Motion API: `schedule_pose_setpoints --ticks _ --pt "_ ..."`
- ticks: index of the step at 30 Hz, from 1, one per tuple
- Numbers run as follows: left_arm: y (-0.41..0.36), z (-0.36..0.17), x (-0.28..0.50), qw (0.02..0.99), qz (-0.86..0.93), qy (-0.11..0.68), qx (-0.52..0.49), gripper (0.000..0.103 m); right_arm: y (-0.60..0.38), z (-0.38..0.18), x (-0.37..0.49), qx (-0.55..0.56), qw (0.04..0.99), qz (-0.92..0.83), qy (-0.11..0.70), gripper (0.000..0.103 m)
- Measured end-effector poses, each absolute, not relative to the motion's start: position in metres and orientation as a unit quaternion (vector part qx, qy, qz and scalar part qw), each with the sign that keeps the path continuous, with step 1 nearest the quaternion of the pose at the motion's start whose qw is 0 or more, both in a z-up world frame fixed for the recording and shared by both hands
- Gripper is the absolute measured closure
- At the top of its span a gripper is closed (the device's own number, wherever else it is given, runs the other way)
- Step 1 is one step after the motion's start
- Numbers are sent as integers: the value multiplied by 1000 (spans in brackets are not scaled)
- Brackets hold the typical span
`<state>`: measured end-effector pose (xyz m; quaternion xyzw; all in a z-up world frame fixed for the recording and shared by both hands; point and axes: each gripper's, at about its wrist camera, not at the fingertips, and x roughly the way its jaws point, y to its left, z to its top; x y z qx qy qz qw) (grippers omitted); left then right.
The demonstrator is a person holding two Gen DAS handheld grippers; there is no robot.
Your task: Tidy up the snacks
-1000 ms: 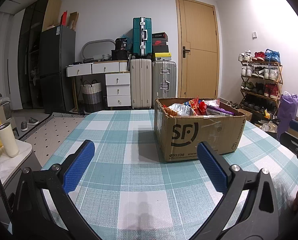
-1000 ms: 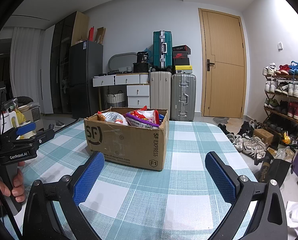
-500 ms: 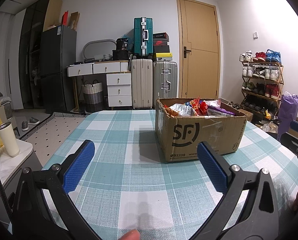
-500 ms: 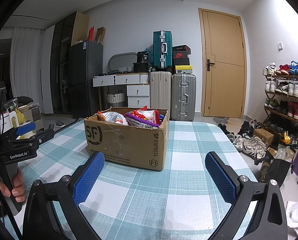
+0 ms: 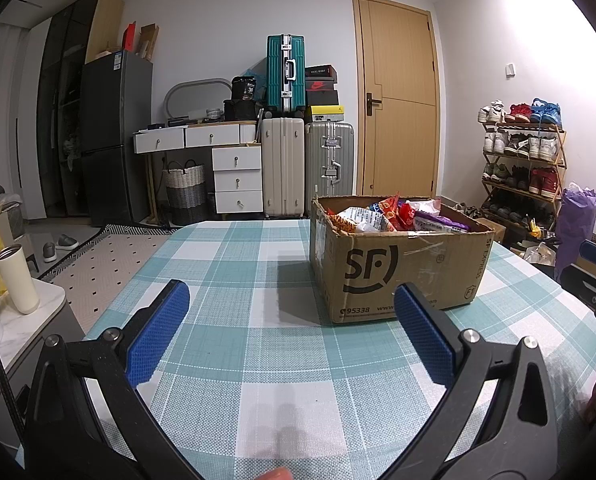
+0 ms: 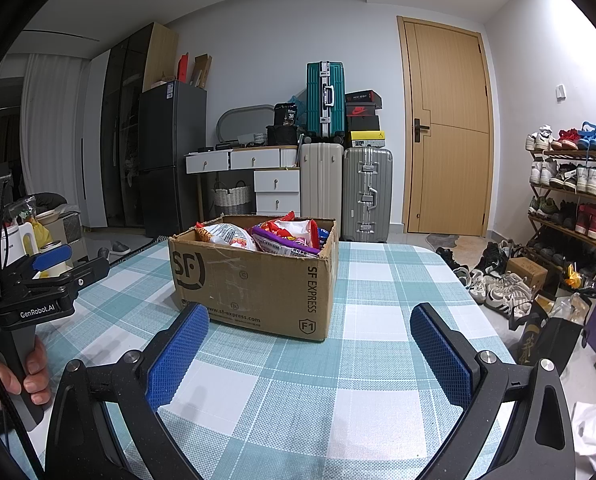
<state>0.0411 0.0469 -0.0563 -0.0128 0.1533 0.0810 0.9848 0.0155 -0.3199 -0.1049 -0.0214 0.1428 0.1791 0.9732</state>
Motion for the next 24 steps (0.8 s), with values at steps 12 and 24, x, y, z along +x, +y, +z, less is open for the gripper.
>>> schedule_pose_setpoints --ticks 12,24 --pt "47 -56 41 985 81 153 -13 1 -320 -105 16 -21 973 179 143 0" --pt "47 -56 41 985 81 153 -13 1 -320 -105 15 -21 973 179 143 0"
